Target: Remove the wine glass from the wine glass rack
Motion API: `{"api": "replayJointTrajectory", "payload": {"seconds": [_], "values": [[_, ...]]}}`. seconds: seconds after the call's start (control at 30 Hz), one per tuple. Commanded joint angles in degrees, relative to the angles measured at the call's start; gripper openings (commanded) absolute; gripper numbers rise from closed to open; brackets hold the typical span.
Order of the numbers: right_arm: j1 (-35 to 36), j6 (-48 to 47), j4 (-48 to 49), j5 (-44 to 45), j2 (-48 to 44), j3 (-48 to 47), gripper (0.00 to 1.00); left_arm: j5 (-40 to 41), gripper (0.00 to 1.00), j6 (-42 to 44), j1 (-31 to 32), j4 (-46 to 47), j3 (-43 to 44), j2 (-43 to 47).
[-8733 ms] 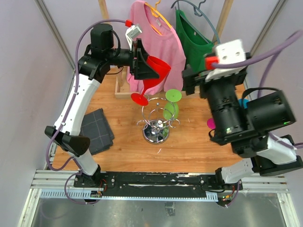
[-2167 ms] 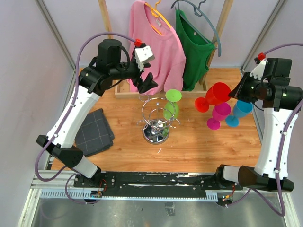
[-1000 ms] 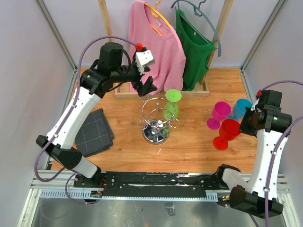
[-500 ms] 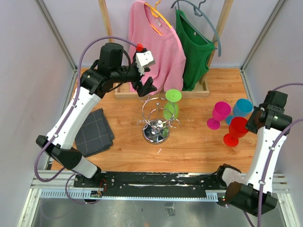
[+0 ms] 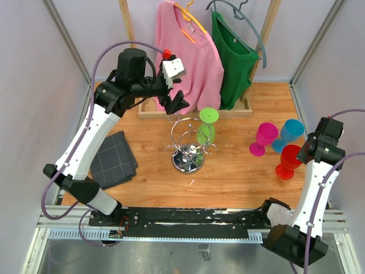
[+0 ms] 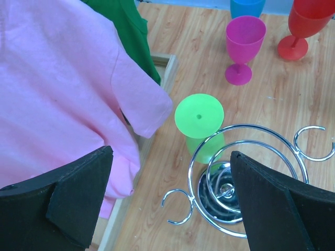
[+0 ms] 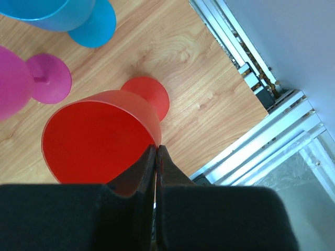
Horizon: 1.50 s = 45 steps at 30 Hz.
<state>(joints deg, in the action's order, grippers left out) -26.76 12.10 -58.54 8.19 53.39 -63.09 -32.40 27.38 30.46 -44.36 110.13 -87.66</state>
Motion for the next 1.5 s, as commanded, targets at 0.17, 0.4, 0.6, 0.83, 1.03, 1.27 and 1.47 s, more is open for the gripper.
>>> {"api": "replayJointTrajectory", "payload": {"seconds": [0.17,0.4,0.6,0.83,1.03,1.27,1.47], "values": [[-2.59,3.39,5.86,3.92,-2.60,3.76,0.01,-1.08,0.99,-0.74,-0.25,-2.53,4.99,-2.38],[-3.03,4.20,6.68,4.03,-2.89,6.01,0.01,-0.73,0.99,-0.23,-0.25,-3.80,5.77,-2.53],[-3.38,4.93,7.15,3.55,-2.77,7.40,0.01,-0.65,0.99,0.02,-0.28,-3.81,5.53,-2.39],[-3.55,5.78,7.13,3.69,-2.59,7.78,0.17,-0.56,0.99,0.40,-0.29,-3.87,5.36,-2.33],[-3.54,5.91,6.83,4.08,-2.85,7.92,0.48,-0.51,0.99,0.27,-0.24,-3.89,5.07,-2.18],[-3.32,6.14,4.23,3.15,-3.02,4.15,0.66,-0.56,0.99,0.16,-0.24,-3.88,4.60,-1.91],[-2.97,5.87,0.11,2.76,-3.49,-3.15,0.73,-0.80,0.99,0.40,-0.28,-3.90,4.30,-1.84]]}}
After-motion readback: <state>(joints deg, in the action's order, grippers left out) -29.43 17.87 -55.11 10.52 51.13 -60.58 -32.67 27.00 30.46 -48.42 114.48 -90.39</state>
